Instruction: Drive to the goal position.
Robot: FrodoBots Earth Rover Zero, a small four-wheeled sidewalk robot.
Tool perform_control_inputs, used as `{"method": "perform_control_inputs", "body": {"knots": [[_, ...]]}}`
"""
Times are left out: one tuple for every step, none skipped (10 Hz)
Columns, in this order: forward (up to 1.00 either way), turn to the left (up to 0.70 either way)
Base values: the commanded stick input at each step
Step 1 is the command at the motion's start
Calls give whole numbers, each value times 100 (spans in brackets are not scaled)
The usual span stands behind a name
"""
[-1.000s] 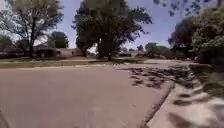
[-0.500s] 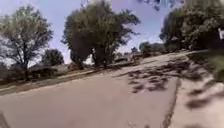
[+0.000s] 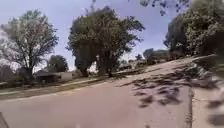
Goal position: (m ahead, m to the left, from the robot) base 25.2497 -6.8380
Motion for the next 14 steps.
{"method": "perform_control_inputs", "body": {"knots": [[70, 0], [70, 0], [70, 0], [70, 0], [70, 0], [70, -20], [70, -35], [70, -35], [70, -35], [70, -35], [70, -35], [70, -35], [70, -35], [70, -35]]}}
